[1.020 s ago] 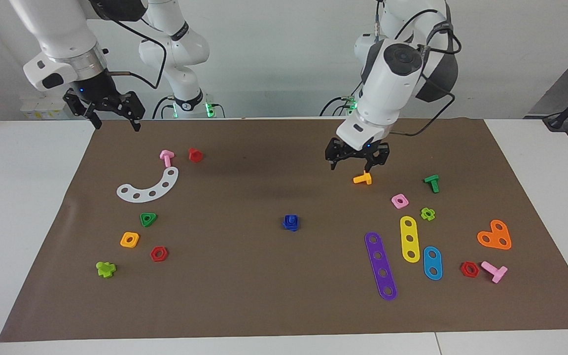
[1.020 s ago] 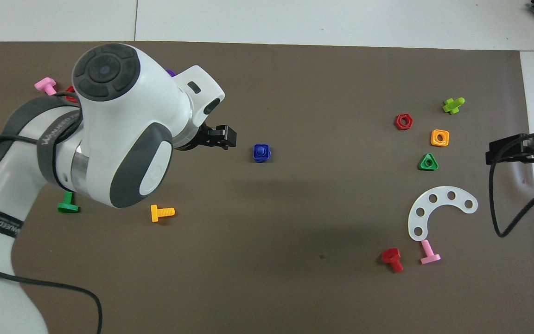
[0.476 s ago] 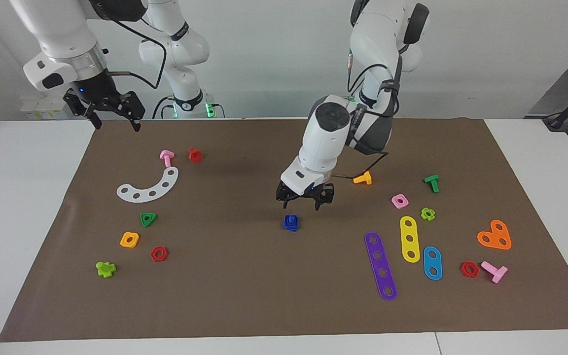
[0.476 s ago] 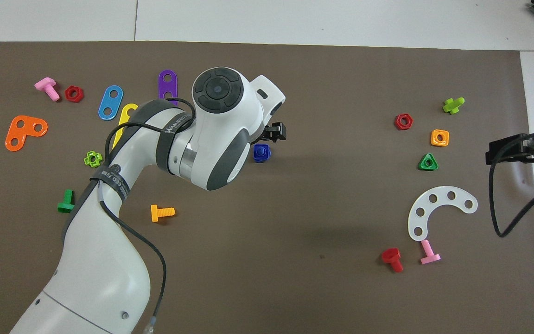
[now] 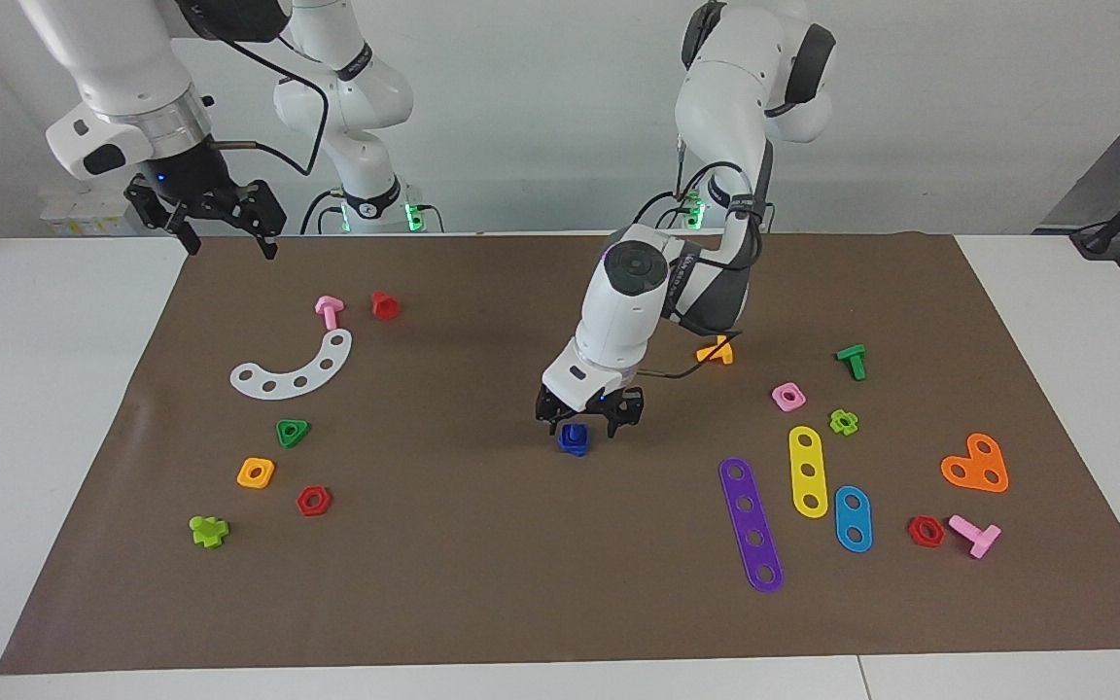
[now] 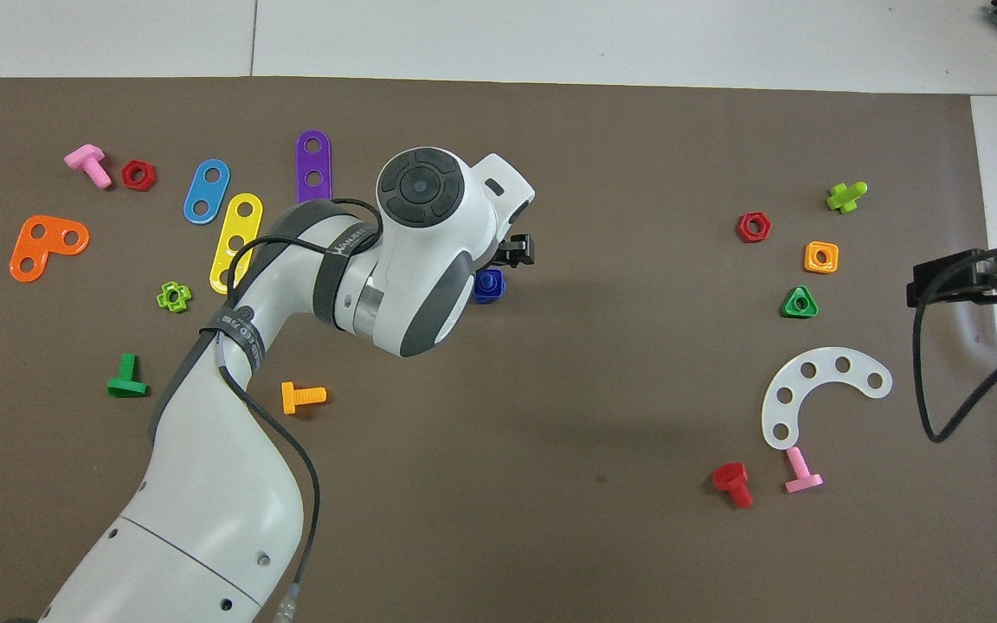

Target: Unscrew and place screws in storage area

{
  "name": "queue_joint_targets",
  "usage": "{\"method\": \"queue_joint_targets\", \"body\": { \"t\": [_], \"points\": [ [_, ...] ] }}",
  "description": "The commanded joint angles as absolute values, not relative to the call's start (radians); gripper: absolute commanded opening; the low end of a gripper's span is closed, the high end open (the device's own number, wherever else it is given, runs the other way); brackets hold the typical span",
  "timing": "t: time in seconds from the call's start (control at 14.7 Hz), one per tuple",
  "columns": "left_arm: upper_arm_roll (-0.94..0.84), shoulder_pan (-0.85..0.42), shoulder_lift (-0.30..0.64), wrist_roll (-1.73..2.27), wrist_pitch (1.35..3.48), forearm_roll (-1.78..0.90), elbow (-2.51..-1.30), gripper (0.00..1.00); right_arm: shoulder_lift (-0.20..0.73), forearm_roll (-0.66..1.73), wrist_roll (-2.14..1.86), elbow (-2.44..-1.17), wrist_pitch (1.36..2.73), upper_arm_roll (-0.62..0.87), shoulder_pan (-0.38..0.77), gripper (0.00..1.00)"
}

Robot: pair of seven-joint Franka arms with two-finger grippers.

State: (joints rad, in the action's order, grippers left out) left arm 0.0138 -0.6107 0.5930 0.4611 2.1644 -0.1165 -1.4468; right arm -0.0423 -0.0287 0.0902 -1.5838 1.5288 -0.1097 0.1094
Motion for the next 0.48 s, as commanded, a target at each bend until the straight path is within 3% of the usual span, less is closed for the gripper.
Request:
{"method": "queue_joint_targets", "body": {
  "t": [0.0,0.41],
  "points": [
    [0.031,-0.635,0.62,0.469,2.194,-0.124,-1.459,0.92,-0.063,-0.014,0.089,-1.605,1.528,-0.104,0.101,1.0],
    [0.031,-0.643,0.627,0.479,2.207,-0.124,-1.477,0.81,-0.063,-0.014,0.089,-1.605,1.529,-0.104,0.101,1.0]
  ]
}}
